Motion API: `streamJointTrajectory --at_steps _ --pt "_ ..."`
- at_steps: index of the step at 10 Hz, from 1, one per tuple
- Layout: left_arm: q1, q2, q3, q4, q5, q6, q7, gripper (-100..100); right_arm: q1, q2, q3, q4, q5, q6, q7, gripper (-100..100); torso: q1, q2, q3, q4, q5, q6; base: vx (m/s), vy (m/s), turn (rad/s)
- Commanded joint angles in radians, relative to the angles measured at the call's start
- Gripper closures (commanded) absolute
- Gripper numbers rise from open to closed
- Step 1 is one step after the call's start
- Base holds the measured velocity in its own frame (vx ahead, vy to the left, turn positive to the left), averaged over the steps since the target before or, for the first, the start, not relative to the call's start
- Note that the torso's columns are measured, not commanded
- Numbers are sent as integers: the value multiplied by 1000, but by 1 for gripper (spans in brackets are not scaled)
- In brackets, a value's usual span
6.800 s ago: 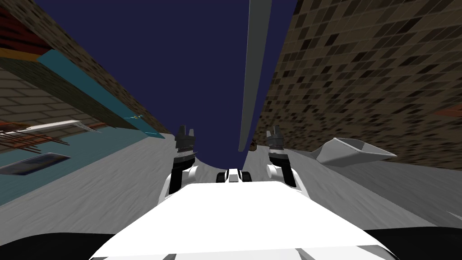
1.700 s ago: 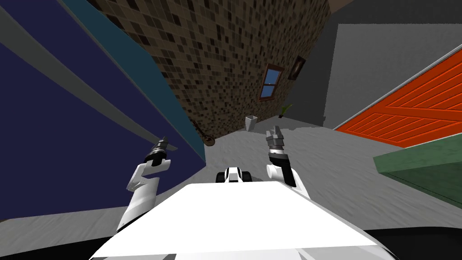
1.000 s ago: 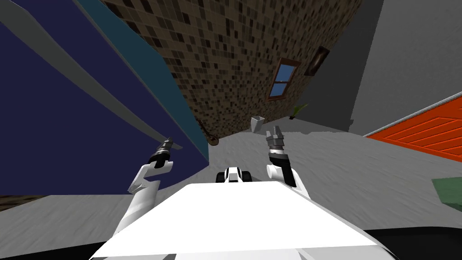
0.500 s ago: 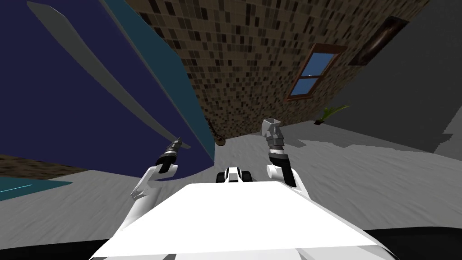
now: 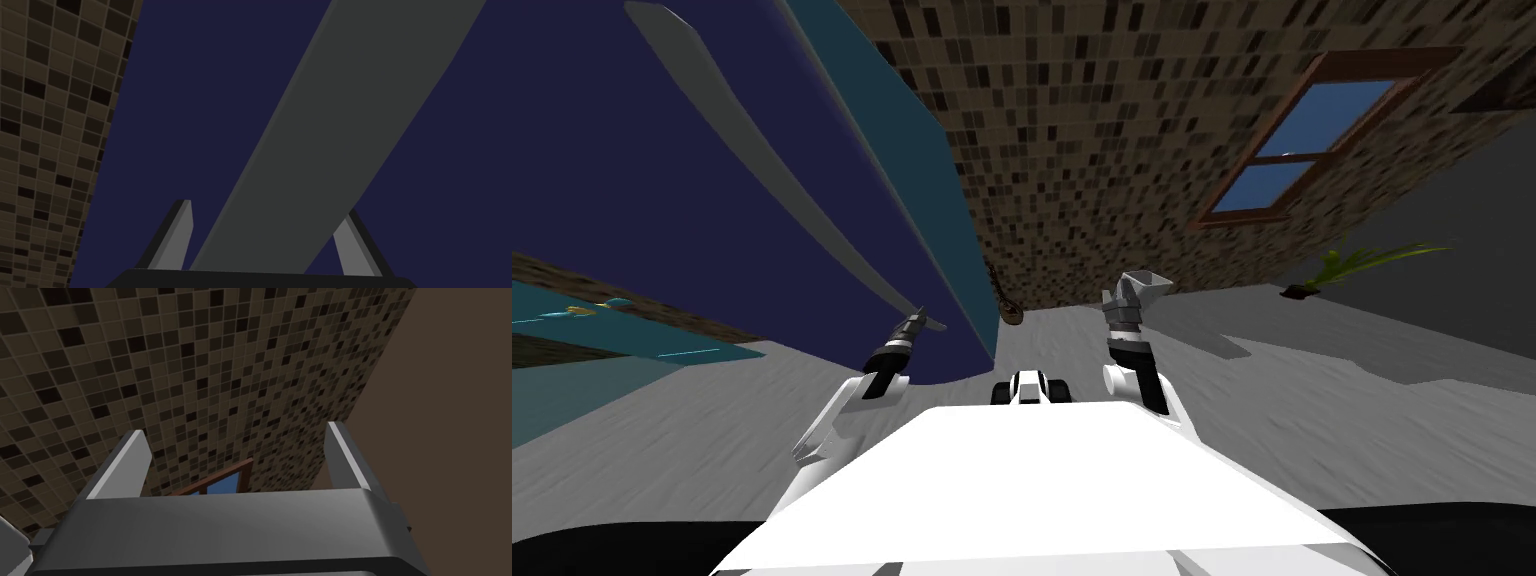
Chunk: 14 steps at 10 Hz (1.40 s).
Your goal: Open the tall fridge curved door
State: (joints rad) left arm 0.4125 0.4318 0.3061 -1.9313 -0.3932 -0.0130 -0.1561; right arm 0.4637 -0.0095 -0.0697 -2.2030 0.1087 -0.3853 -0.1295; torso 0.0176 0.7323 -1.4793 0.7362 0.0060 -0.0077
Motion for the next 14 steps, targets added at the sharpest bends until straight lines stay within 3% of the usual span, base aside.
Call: streamJointTrajectory --at_steps 1,2,4,5,7,8,10,11,12,14 --pt "56 -12 -15 -40 0 -12 4 100 0 0 0 0 0 0 0 0 -1 2 1 0 0 0 80 -11 132" --pt "90 -16 -65 -98 4 -32 12 100 -1 0 0 0 0 0 0 0 0 5 3 -1 2 1 161 25 315" --pt "118 -16 -65 -112 4 -32 12 100 0 0 0 0 0 0 0 0 -4 -1 -1 -3 1 3 121 -10 214" --pt "156 -20 -113 -167 8 -53 20 100 -1 0 0 0 0 0 0 0 -5 2 2 -4 2 5 126 2 364" --pt "180 -20 -116 -184 8 -53 20 100 0 0 0 0 0 0 0 0 -11 -1 0 -5 2 8 115 -12 188" --pt "214 -25 -160 -237 12 -73 28 100 -1 0 0 0 0 0 0 0 -12 1 2 -5 2 10 125 -16 304" --pt "242 -25 -167 -257 12 -73 28 100 0 0 0 0 0 0 0 0 -18 1 2 -6 1 10 113 -21 223" --pt "228 -19 -144 -250 13 -85 26 100 -1 0 0 0 0 0 0 0 -19 4 4 -5 1 13 25 2 -3" --pt "179 21 -164 -205 63 -108 -3 100 -1 0 0 0 0 0 0 0 -17 6 5 -2 -1 10 -166 152 -272" --pt "124 21 -164 -160 71 -108 -3 100 -2 0 0 0 0 0 0 0 -10 17 12 3 1 8 -242 127 -217"
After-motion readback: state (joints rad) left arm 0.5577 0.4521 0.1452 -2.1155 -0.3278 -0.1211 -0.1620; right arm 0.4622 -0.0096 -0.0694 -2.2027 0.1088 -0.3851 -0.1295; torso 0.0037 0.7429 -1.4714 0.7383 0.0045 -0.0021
